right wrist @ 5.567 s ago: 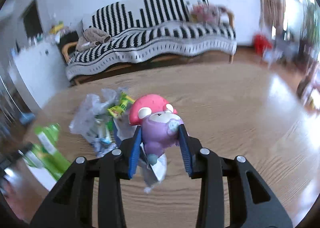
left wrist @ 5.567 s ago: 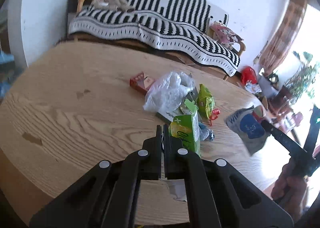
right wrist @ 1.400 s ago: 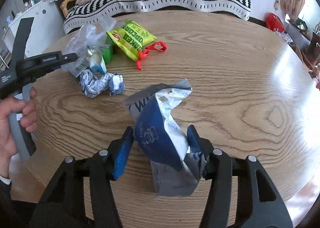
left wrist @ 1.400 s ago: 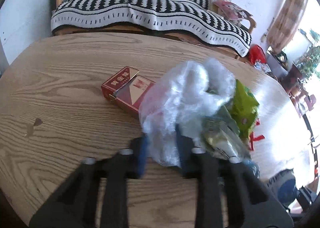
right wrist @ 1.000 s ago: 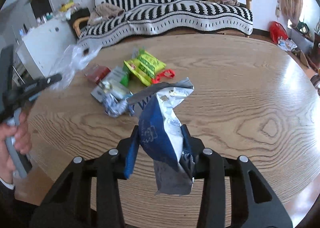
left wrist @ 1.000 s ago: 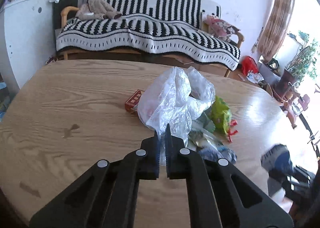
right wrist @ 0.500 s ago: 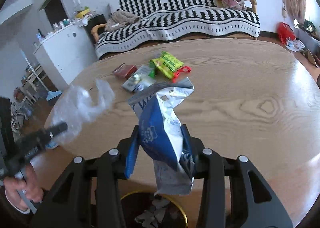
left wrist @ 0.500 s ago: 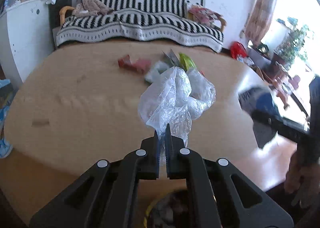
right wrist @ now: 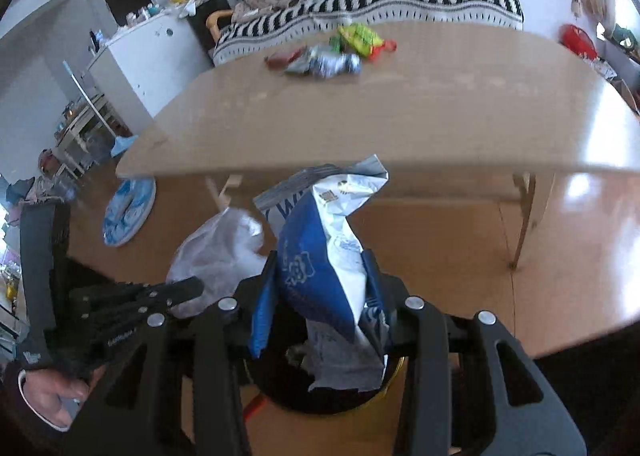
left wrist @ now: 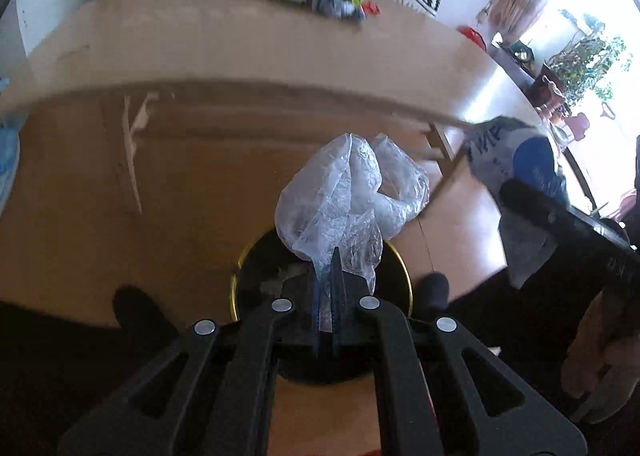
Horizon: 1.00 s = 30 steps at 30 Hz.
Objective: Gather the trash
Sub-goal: 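Move both bags over the black bin and release them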
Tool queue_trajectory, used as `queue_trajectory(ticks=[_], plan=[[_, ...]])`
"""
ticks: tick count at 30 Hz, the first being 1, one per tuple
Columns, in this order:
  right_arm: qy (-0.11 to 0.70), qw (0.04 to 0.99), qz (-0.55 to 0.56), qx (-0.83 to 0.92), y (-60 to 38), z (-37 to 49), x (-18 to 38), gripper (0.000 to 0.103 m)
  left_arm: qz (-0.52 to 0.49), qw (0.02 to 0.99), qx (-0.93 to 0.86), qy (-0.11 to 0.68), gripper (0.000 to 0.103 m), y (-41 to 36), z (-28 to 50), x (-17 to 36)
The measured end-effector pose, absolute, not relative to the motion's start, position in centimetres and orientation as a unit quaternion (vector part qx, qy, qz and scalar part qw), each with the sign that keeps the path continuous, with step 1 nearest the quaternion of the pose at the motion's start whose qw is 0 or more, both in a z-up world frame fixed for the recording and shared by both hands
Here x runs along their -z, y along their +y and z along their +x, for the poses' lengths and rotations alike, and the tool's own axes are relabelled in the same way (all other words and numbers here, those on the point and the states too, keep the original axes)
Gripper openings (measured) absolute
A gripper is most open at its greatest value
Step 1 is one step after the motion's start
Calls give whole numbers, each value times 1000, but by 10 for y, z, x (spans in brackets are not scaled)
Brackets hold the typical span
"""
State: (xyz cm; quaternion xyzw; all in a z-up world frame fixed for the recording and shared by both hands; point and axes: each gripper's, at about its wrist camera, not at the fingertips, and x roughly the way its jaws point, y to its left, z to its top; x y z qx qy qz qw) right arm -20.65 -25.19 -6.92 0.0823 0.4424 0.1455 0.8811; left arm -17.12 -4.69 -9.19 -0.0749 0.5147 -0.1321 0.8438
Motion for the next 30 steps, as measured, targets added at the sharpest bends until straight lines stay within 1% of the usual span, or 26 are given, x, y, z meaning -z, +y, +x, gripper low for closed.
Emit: queue_trajectory(ticks=[7, 22, 25, 26, 27, 28, 29, 30], plan=[[467, 867, 74, -154, -236, -227, 86, 40, -73, 832, 132, 534, 3, -48, -188, 105], [484, 858, 76, -154, -235, -210, 92, 42, -54, 827, 134, 543, 4, -54, -182, 108], [485, 858, 79, -153, -236, -210, 93, 44, -52, 827, 135, 543, 4, -55, -182, 109], [485, 858, 79, -151, -236, -209, 94, 47, -51, 826, 135, 545, 5, -56, -182, 109], [485, 857, 82, -151, -237, -209, 93, 52, -51, 825, 134, 546, 9, -56, -182, 110], [483, 858, 84, -149, -238, -209, 93, 60, -50, 824, 131, 548, 15, -56, -181, 111], [480, 860, 86, -149, -239, -209, 92, 64, -50, 824, 129, 549, 35, -56, -181, 111], [478, 861, 86, -149, -239, -210, 91, 64, -49, 826, 127, 547, 54, -55, -181, 110]])
